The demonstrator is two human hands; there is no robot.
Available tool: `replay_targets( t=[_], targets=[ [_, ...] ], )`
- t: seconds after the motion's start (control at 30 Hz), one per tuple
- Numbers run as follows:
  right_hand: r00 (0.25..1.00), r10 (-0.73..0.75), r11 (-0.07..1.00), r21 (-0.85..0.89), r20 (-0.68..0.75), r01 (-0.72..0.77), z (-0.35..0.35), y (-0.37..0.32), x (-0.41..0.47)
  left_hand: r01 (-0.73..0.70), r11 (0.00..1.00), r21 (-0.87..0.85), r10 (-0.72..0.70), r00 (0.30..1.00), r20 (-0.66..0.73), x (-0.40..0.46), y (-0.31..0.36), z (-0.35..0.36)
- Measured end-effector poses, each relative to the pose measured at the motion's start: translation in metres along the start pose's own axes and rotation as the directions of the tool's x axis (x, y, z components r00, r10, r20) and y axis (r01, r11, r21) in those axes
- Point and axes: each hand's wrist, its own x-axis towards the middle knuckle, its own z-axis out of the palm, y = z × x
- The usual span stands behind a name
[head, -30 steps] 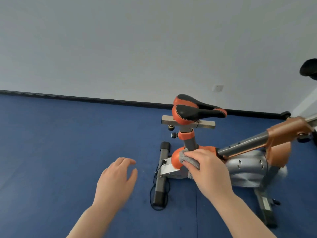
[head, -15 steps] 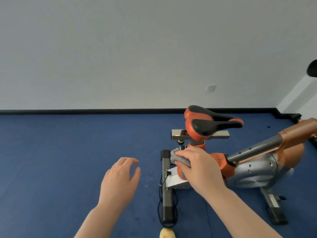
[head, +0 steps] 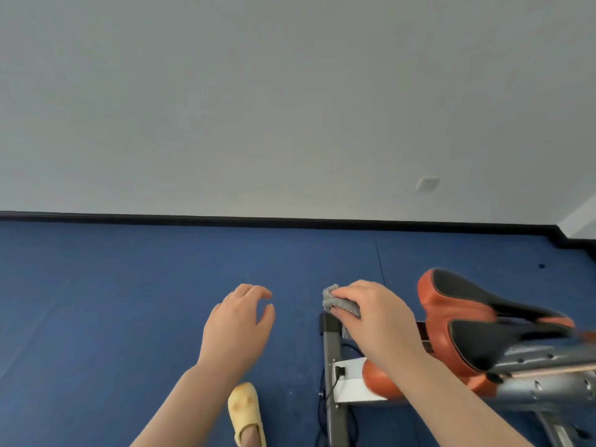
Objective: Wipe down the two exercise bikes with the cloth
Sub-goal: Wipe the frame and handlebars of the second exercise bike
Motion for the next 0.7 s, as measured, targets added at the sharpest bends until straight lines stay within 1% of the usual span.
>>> replay_targets(
  t=[0.17, 0.3, 0.37, 0.47, 0.5, 0.57, 0.6, 0.7],
  targets=[
    [0.984, 0.157, 0.985, 0.083, -0.088, -0.150, 0.010, -0.023, 0.088, -0.163, 0.986, 0.028, 0.159, 0.981, 0.112, 0.111, -0.013, -0.024],
    [0.947, 0.275, 0.958, 0.130, -0.167, -0.255, 0.009, -0.025, 0.143, -0.270, 0.963, 0.019, 0.264, 0.951, 0.163, 0.199, -0.012, -0.034],
    [0.916, 0.342, 0.937, 0.152, -0.210, -0.315, 0.004, -0.018, 0.161, -0.303, 0.953, -0.017, 0.301, 0.935, 0.188, 0.237, -0.005, -0.031],
    [0.864, 0.433, 0.901, 0.154, -0.258, -0.405, -0.005, 0.002, 0.183, -0.386, 0.921, -0.059, 0.388, 0.892, 0.232, 0.283, 0.018, -0.020],
    [0.840, 0.462, 0.887, 0.165, -0.284, -0.432, -0.008, 0.010, 0.192, -0.418, 0.905, -0.075, 0.424, 0.872, 0.244, 0.297, 0.027, -0.016],
    [0.768, 0.536, 0.844, 0.195, -0.351, -0.500, -0.013, 0.032, 0.213, -0.488, 0.867, -0.096, 0.494, 0.822, 0.284, 0.332, 0.049, -0.001],
    [0.741, 0.554, 0.831, 0.202, -0.380, -0.518, -0.016, 0.041, 0.223, -0.514, 0.851, -0.106, 0.521, 0.801, 0.296, 0.346, 0.060, 0.006],
    [0.695, 0.584, 0.807, 0.212, -0.419, -0.551, -0.024, 0.066, 0.251, -0.567, 0.812, -0.140, 0.579, 0.751, 0.318, 0.387, 0.097, 0.025]
  ],
)
